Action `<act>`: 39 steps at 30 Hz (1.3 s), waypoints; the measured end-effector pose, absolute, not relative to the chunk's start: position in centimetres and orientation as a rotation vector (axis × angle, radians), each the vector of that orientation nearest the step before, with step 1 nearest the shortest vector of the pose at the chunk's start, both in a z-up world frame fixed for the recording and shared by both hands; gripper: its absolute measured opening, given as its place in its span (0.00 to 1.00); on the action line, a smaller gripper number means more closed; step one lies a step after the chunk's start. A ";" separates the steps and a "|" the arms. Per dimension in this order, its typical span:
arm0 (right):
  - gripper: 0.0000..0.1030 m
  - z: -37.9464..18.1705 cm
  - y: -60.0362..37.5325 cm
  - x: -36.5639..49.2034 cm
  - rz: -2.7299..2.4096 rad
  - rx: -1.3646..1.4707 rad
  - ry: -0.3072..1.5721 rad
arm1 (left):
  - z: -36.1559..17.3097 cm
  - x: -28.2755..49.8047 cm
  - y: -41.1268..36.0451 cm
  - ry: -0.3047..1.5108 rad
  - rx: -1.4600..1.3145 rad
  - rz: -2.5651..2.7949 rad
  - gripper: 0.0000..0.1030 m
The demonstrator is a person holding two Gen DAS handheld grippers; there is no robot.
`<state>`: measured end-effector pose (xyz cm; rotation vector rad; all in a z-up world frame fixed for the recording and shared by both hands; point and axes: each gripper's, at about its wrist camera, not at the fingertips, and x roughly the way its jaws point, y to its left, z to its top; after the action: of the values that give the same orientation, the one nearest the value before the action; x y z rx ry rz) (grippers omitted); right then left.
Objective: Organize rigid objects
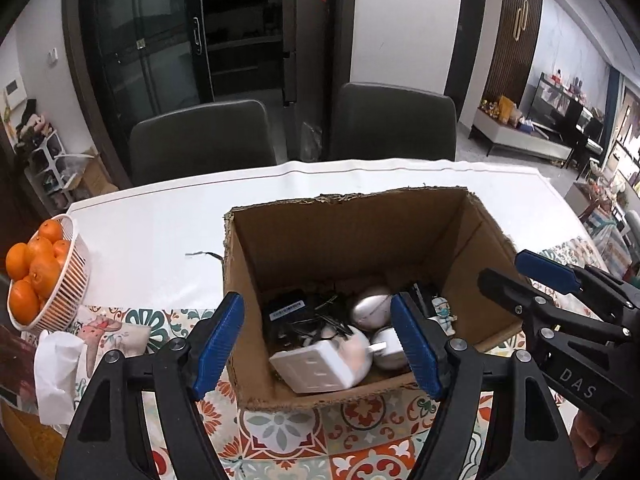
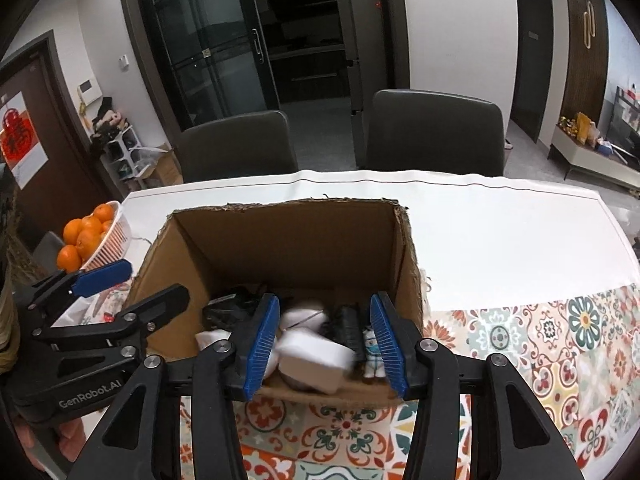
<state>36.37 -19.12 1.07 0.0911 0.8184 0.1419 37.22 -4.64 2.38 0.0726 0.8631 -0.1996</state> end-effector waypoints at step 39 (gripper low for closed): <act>0.79 4.5 -18.0 10.6 -0.026 0.048 0.489 | 6.0 10.7 -0.5 0.442 0.096 -0.067 1.00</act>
<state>10.57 -18.05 4.54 0.0476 0.4887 -0.0265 10.69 -0.51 5.97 0.0958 0.4417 -0.0672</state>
